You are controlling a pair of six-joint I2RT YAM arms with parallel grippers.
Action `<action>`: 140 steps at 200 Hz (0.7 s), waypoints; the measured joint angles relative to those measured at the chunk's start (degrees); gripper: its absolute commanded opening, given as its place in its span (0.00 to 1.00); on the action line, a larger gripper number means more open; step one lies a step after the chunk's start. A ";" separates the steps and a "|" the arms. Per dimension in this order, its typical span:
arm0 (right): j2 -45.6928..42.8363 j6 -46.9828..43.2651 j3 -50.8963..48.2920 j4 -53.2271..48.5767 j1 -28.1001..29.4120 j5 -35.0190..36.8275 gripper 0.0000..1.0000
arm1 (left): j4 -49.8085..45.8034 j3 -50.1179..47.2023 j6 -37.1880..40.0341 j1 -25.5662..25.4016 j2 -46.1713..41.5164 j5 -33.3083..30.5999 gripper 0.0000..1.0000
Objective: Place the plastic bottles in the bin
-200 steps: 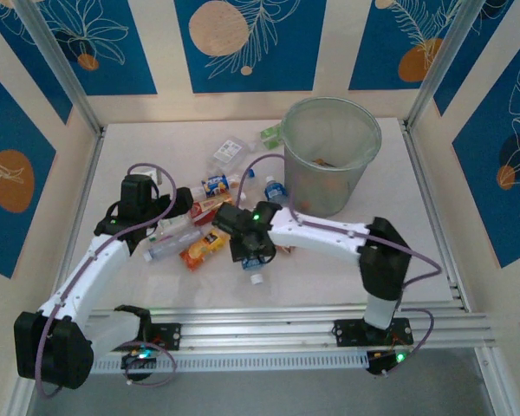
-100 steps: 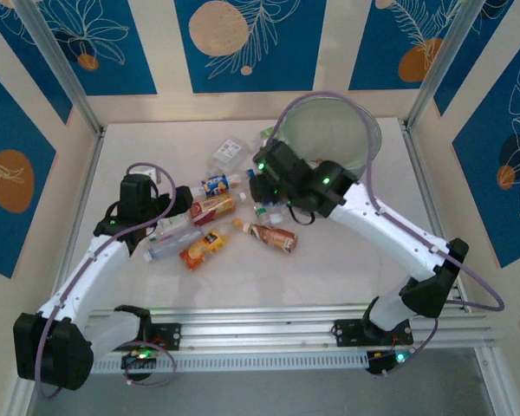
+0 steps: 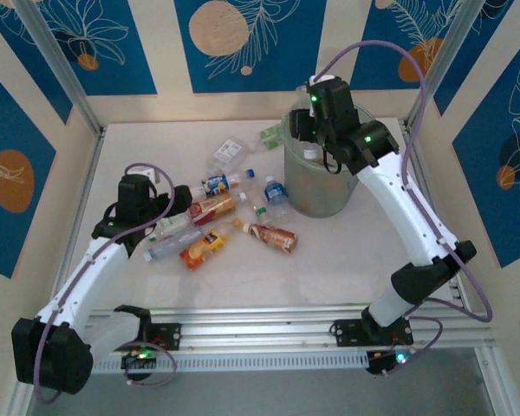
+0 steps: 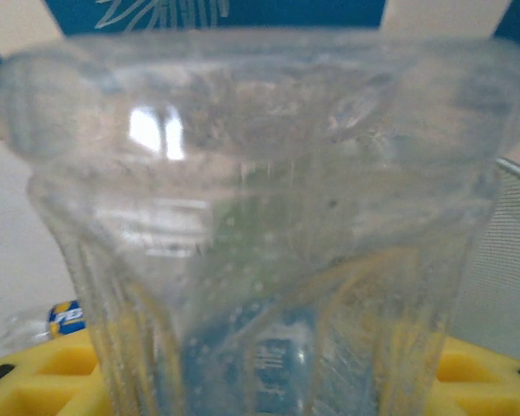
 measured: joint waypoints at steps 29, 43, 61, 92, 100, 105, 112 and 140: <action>3.72 -0.96 1.79 0.81 -5.29 -1.77 0.45 | 0.07 0.00 0.00 0.00 -0.02 0.00 1.00; 5.79 -1.38 3.28 0.70 -7.45 -2.95 0.45 | 0.22 0.00 0.00 0.00 0.00 0.00 0.99; 8.55 -2.27 4.87 0.15 -9.94 -4.83 0.45 | 0.22 0.00 0.00 0.00 0.00 0.00 1.00; 12.59 -4.31 5.42 -1.75 -12.72 -8.39 0.45 | 0.22 0.00 0.00 0.00 0.00 0.00 0.99; 13.57 -4.85 5.38 -2.19 -13.05 -9.14 0.45 | 0.24 0.00 0.00 0.00 0.00 0.00 1.00; 14.12 -5.11 5.31 -2.43 -13.14 -9.57 0.45 | 0.24 0.00 0.00 0.00 0.00 0.00 1.00; 14.86 -5.51 5.18 -2.62 -13.22 -10.14 0.45 | 0.22 0.00 -0.02 0.00 0.00 0.00 1.00; 16.94 -6.60 4.52 -3.72 -13.27 -12.07 0.45 | 0.22 0.00 0.00 0.00 0.00 0.00 1.00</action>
